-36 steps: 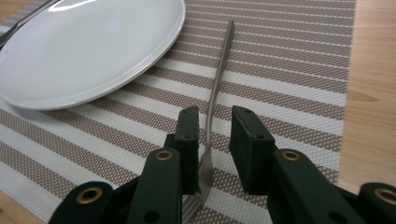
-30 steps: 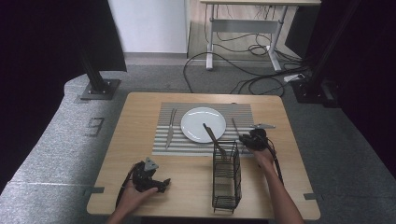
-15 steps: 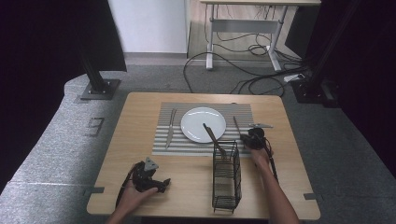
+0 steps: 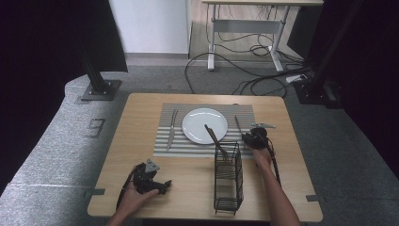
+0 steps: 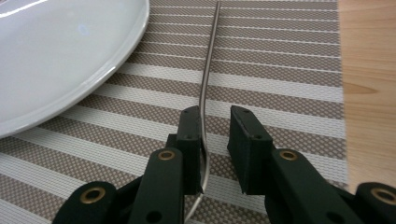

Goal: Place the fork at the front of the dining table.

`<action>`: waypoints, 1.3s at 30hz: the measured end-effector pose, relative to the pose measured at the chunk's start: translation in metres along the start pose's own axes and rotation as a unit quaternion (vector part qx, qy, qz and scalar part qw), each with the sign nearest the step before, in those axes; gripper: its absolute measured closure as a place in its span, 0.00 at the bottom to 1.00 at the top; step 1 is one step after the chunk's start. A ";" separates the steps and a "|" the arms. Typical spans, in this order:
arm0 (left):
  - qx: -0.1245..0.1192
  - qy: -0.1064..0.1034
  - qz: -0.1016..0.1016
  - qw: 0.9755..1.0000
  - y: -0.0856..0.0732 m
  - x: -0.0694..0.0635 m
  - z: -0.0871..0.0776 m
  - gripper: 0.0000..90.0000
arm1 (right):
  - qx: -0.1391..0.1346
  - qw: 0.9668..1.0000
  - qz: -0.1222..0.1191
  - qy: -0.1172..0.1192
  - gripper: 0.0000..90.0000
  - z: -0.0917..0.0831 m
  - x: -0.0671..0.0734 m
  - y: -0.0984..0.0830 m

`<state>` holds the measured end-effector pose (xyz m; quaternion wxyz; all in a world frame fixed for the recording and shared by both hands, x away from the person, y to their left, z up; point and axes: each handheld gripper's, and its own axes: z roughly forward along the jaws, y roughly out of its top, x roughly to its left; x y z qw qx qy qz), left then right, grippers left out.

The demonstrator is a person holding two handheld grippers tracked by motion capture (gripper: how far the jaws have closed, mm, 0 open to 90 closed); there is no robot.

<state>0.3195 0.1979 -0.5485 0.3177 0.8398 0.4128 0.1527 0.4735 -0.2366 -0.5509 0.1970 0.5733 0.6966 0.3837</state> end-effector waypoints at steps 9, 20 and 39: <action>0.000 0.000 0.000 1.000 0.000 0.000 0.000 0.00 | -0.003 1.000 0.009 0.002 0.79 -0.009 -0.010 -0.003; 0.001 0.000 0.001 1.000 0.000 0.000 0.000 0.00 | 0.000 0.999 0.010 0.041 0.64 -0.045 -0.009 -0.017; 0.000 -0.001 0.002 1.000 0.001 0.000 0.001 0.00 | 0.020 0.998 -0.026 0.049 0.67 -0.037 0.015 -0.031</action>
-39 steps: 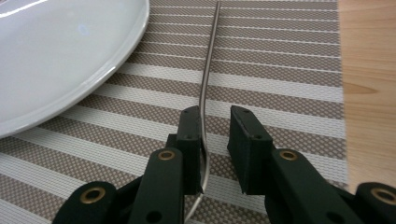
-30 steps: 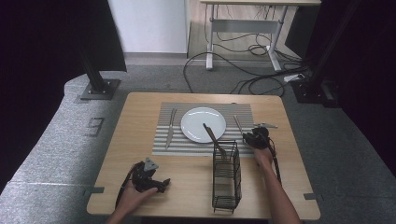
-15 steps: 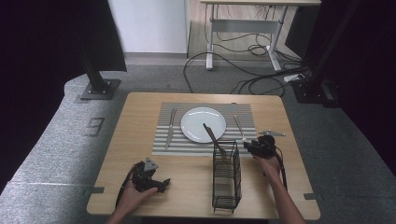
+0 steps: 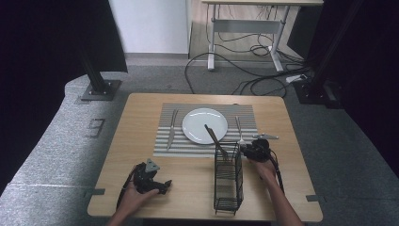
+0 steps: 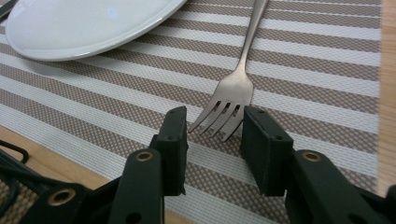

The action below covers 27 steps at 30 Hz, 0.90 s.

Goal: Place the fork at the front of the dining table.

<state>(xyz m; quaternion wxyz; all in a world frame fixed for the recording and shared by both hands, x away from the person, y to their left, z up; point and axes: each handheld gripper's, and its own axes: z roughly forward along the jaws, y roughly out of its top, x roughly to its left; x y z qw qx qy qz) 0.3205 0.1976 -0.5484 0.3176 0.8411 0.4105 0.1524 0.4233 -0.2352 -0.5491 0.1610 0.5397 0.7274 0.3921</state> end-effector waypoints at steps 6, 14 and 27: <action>0.000 0.000 0.000 1.000 0.000 0.000 0.000 0.00 | -0.003 1.000 -0.001 -0.005 0.67 0.006 0.003 0.004; 0.000 0.000 0.000 1.000 0.000 0.000 0.000 0.00 | -0.031 0.999 0.012 0.006 0.59 -0.005 0.001 0.005; 0.000 0.000 0.000 1.000 0.000 0.000 0.000 0.00 | -0.077 0.996 -0.017 0.038 0.52 -0.067 0.002 -0.014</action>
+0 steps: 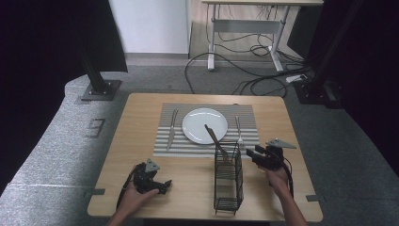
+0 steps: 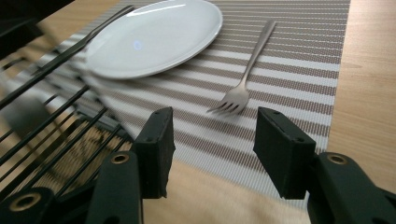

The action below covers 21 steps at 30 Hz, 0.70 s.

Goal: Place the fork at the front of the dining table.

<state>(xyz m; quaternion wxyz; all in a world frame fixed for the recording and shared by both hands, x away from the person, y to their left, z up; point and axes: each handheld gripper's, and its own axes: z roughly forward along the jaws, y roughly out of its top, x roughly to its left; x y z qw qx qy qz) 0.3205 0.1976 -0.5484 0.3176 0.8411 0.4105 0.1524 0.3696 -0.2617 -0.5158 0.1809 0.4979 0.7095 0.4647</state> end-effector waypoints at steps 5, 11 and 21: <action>0.000 0.000 0.000 1.000 0.000 0.000 0.000 0.00 | 0.001 1.000 -0.021 0.013 0.51 -0.015 0.008 -0.007; 0.000 0.000 0.000 1.000 0.000 0.000 0.000 0.00 | 0.007 0.999 -0.045 0.016 0.50 -0.034 0.016 -0.025; 0.000 0.000 0.000 1.000 0.000 0.000 0.000 0.00 | 0.010 0.999 -0.042 0.002 0.50 -0.058 0.004 -0.046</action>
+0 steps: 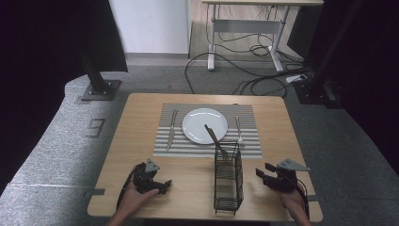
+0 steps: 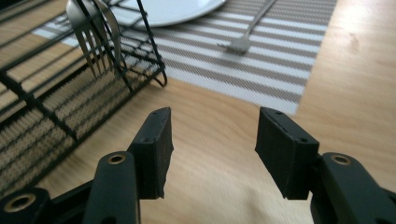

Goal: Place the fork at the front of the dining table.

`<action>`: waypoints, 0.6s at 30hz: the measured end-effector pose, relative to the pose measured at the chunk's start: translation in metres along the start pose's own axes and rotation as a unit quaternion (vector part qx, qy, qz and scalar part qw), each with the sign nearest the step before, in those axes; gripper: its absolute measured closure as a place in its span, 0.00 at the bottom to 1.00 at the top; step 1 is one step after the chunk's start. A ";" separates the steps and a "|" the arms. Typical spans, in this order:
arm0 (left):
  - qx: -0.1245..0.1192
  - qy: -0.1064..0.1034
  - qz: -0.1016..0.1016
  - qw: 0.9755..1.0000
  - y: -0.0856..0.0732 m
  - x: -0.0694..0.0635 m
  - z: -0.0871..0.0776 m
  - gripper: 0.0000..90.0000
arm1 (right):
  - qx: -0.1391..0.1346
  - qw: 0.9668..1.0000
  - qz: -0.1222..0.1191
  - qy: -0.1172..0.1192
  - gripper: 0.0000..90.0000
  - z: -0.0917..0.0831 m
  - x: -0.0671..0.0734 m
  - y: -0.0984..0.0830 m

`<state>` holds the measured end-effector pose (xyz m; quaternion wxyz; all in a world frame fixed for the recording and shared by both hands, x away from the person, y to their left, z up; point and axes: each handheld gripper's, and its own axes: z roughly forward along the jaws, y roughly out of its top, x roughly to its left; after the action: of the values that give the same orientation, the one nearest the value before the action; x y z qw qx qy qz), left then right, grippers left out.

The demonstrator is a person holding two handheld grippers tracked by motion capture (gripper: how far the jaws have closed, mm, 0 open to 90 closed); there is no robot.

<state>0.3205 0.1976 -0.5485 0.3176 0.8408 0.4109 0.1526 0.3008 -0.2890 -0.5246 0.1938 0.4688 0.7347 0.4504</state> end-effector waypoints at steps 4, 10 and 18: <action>0.000 0.000 0.000 1.000 0.000 0.000 0.000 0.00 | 0.003 1.000 0.004 -0.002 0.50 -0.004 -0.003 -0.010; 0.000 0.001 -0.001 1.000 0.000 0.000 0.000 0.00 | 0.008 1.000 0.004 -0.003 0.50 -0.002 -0.005 -0.014; 0.000 0.002 -0.003 1.000 0.000 -0.001 0.000 0.00 | 0.024 1.000 0.005 -0.010 0.48 0.003 -0.010 -0.019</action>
<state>0.3199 0.1973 -0.5485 0.3173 0.8394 0.4137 0.1535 0.2981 -0.2989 -0.5440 0.1874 0.4814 0.7411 0.4289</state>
